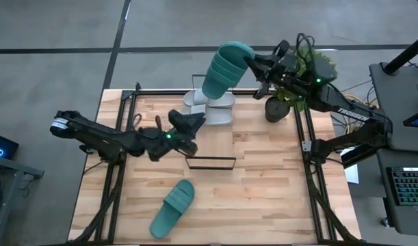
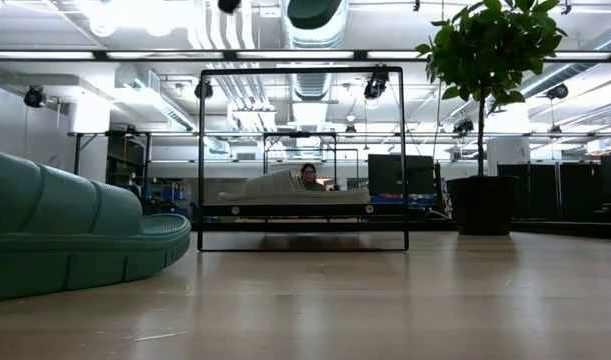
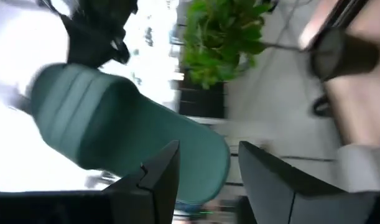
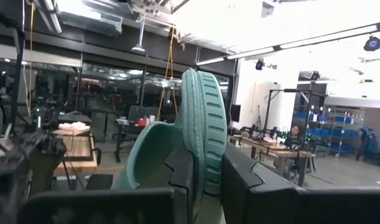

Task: Pick and place slides into the shelf
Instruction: Put the left green slipper on the shelf

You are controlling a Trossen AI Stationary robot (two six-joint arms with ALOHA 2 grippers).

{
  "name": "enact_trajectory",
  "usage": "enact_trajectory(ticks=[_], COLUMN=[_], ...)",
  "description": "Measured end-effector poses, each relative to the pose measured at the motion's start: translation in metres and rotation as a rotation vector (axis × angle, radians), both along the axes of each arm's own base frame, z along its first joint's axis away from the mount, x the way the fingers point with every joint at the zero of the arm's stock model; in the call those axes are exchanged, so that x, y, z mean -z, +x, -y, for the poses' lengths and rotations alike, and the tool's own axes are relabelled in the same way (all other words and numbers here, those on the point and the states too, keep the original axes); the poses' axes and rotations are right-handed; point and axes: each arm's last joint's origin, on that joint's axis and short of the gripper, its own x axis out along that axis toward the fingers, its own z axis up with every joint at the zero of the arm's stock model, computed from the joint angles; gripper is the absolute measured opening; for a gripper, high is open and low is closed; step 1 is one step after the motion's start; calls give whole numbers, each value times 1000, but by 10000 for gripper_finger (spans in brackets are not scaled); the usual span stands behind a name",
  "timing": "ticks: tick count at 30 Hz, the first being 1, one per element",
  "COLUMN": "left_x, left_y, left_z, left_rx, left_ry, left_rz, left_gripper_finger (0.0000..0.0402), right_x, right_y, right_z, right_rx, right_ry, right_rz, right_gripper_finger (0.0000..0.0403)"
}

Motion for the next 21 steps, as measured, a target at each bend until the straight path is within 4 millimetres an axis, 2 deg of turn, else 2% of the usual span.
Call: enact_trajectory(ticks=[5,10,15,21], left_x=[26,41,57,59], left_y=[10,16,31,33], left_z=[1,-8,-26,-34], left_rx=[-57,-130,-179,-180], left_ry=[334,600,645,613], left_rz=[56,196,89,117], left_gripper_finger=[148,148,148,148], right_x=[-6,-8,-8,-11], right_y=[-10,-14,-14,-18], right_z=[-3,-5,-5,-7], right_rx=[-5,-26,-47,-70], right_ry=[5,34,68,76], right_rz=[29,54,65,82], right_gripper_finger=[35,35,35,35])
